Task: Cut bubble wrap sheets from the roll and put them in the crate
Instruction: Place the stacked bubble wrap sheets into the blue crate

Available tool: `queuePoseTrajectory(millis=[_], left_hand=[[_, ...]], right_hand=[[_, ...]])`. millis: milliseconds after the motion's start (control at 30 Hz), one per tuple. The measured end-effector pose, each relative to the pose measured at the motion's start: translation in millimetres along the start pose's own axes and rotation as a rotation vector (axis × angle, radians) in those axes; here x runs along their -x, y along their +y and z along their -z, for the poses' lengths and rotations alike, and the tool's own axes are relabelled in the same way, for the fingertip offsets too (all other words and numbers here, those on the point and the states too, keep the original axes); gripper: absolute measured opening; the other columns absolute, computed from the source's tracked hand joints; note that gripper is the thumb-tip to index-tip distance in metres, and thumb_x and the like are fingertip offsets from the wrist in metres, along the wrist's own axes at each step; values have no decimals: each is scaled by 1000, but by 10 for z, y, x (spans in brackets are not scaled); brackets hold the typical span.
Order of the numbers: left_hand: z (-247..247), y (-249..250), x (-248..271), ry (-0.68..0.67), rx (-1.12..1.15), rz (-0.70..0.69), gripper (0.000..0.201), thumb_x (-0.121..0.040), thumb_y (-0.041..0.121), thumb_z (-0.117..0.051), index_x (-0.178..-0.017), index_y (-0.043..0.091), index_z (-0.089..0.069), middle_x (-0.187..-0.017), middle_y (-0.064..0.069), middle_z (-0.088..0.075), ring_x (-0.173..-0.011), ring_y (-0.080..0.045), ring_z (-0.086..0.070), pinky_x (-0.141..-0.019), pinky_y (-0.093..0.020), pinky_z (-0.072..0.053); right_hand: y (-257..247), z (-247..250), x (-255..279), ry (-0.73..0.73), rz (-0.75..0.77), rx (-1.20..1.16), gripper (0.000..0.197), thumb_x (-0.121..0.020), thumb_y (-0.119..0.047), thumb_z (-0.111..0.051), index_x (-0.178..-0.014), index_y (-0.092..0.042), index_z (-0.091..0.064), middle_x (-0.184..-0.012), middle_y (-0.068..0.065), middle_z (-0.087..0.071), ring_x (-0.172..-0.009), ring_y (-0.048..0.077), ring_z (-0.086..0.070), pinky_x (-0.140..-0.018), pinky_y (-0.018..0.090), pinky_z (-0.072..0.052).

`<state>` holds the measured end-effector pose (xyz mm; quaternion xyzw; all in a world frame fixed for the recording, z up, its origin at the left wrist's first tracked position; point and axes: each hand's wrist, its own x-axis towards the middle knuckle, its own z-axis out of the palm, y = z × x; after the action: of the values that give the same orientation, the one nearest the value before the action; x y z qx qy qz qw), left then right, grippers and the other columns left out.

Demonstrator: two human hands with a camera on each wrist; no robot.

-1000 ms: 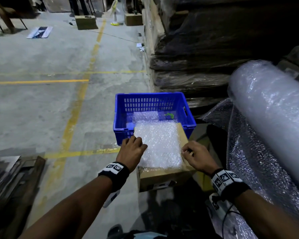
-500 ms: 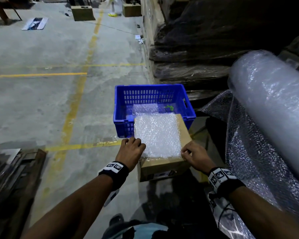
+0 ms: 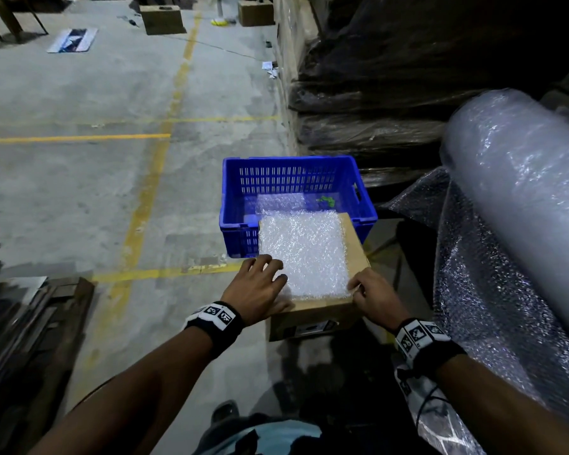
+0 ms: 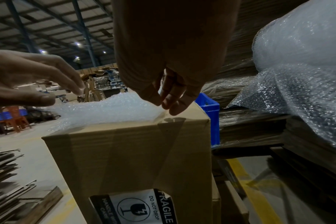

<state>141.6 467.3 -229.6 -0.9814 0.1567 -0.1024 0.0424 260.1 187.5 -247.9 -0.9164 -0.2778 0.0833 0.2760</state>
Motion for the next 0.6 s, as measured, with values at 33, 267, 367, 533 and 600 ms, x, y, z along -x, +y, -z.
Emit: queuePoseTrajectory(millis=[33, 267, 367, 533, 600], left_hand=[[13, 16, -31, 5, 8, -14, 49, -85, 57, -64, -102, 11, -68, -115, -12, -61, -108, -36, -55, -82, -46, -48], [-87, 141, -154, -120, -26, -49, 31, -84, 32, -67, -108, 13, -62, -116, -12, -59, -105, -35, -56, -83, -46, -48], [-85, 161, -169, -135, -24, 8, 30, -83, 22, -66, -111, 12, -59, -118, -12, -58, -106, -33, -54, -84, -46, -48], [-67, 109, -181, -146, -25, -34, 30, -83, 26, -67, -107, 11, -60, -113, -13, -59, -102, -34, -56, -81, -47, -49], [-56, 84, -171, -167, -39, -41, 28, -85, 28, -58, -107, 11, -62, -111, -12, -60, -101, -34, -57, -81, -48, -49]], right_hand=[[-8, -3, 7, 19, -8, -9, 14, -77, 6, -61, -85, -5, -67, -92, 12, -59, -81, 24, -54, -74, 26, -33], [-142, 13, 19, 64, 158, 65, 29, -81, -28, -51, -93, -7, -67, -95, 10, -56, -92, 27, -53, -82, 35, -40], [-158, -21, 21, -27, 252, 193, 37, -81, -42, -62, -104, -13, -66, -105, 6, -55, -99, 25, -50, -80, 35, -47], [-202, -94, -15, -106, 277, 400, 40, -78, -37, -74, -114, -22, -62, -114, 1, -51, -108, 21, -45, -83, 36, -50], [-214, -117, -39, -103, 283, 426, 38, -77, -36, -76, -110, -22, -64, -112, 1, -52, -105, 22, -47, -78, 37, -51]])
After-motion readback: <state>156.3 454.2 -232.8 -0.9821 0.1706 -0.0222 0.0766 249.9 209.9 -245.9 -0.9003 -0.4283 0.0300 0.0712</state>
